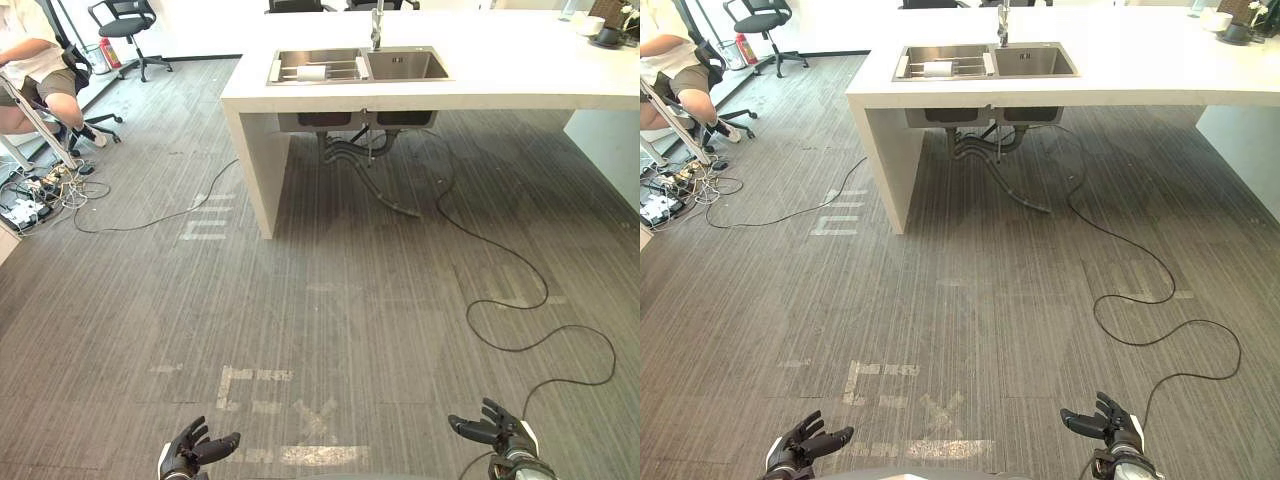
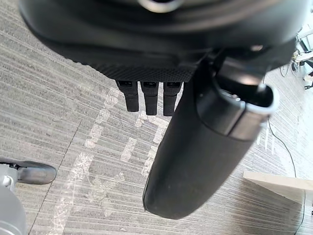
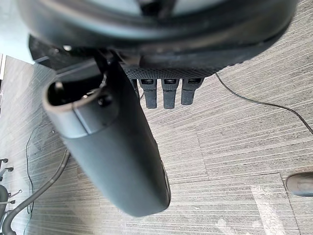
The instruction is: Walk over to the sink, pick up the cup, carry it to the dishwasher, place the cup inside the dishwasher, then close the dishwasher door
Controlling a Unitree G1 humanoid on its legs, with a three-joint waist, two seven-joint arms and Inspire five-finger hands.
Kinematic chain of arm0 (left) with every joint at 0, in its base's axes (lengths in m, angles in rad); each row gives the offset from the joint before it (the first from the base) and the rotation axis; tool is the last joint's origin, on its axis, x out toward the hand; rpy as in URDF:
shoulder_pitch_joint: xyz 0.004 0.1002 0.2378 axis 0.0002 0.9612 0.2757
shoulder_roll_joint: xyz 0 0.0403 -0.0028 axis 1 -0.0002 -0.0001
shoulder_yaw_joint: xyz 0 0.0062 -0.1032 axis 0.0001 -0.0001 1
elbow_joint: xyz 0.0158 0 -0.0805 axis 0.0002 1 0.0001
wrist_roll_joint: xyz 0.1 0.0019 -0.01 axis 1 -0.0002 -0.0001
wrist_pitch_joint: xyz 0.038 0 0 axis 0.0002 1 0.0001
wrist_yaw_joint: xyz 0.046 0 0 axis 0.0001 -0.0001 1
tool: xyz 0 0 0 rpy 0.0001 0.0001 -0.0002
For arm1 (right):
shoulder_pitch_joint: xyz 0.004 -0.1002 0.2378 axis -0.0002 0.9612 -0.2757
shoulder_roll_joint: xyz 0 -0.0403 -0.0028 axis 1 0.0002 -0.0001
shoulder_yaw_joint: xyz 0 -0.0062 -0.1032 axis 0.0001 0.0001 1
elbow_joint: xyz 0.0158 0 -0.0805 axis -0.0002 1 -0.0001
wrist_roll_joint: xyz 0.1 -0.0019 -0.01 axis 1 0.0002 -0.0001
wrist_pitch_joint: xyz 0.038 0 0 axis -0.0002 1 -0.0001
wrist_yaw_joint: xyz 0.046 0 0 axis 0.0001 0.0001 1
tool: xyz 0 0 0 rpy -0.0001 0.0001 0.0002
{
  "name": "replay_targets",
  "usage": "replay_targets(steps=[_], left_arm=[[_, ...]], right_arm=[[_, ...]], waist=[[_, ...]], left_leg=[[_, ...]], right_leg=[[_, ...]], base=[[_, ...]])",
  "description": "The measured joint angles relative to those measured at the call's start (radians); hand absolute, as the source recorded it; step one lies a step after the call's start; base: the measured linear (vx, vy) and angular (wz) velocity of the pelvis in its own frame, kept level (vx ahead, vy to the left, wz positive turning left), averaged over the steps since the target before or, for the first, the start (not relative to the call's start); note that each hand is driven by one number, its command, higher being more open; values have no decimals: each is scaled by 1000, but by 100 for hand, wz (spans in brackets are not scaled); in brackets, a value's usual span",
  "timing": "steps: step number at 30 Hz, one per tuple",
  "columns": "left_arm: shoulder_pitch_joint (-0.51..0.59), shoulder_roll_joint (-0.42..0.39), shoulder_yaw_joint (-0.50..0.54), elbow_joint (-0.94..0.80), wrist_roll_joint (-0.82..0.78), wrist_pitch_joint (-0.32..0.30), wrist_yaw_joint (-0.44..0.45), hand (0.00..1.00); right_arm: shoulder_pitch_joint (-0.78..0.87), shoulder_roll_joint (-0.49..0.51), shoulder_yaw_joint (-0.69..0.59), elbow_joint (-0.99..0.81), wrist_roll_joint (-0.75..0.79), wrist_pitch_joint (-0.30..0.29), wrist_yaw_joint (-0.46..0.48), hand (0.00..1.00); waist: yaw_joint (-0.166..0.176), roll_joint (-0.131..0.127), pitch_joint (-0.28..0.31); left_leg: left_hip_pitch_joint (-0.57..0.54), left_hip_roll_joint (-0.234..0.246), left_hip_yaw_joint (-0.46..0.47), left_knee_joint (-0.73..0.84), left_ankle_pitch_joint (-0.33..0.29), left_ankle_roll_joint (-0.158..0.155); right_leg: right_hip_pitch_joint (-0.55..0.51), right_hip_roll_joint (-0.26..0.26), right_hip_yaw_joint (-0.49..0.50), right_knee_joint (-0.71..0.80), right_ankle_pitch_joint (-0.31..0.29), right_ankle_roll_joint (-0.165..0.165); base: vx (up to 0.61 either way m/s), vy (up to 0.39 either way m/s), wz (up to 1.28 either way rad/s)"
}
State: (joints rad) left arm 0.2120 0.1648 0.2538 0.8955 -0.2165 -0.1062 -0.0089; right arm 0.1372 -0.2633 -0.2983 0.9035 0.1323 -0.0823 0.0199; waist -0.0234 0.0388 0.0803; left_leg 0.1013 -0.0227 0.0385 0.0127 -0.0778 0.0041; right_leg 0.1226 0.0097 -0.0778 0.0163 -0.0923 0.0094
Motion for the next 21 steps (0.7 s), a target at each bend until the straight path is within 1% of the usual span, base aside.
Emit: replay_targets(steps=[7,13,21], left_arm=[[6,-27,-9,-34,-3,0,-2,90],[5,-26,-24,-36,-36,0,-2,90],[4,-27,-28,-68,-38,0,-2,90]], right_arm=[[-12,18,-6,1,-8,1,-19,90],[-11,31,-6,1,-8,3,-21,90],[-19,31,-7,1,-8,3,-22,90]], waist=[[0,-2,6],[0,-3,19],[1,-6,28]], left_leg=[[0,-3,0,-11,13,4],[0,-3,0,-17,16,7],[2,-3,0,-26,16,7]], right_leg=[[-2,-1,0,-2,5,-1],[-3,-1,0,-4,6,-2],[-3,-1,-1,-8,6,-2]], base=[[-22,-2,0],[-5,-1,0],[0,0,0]])
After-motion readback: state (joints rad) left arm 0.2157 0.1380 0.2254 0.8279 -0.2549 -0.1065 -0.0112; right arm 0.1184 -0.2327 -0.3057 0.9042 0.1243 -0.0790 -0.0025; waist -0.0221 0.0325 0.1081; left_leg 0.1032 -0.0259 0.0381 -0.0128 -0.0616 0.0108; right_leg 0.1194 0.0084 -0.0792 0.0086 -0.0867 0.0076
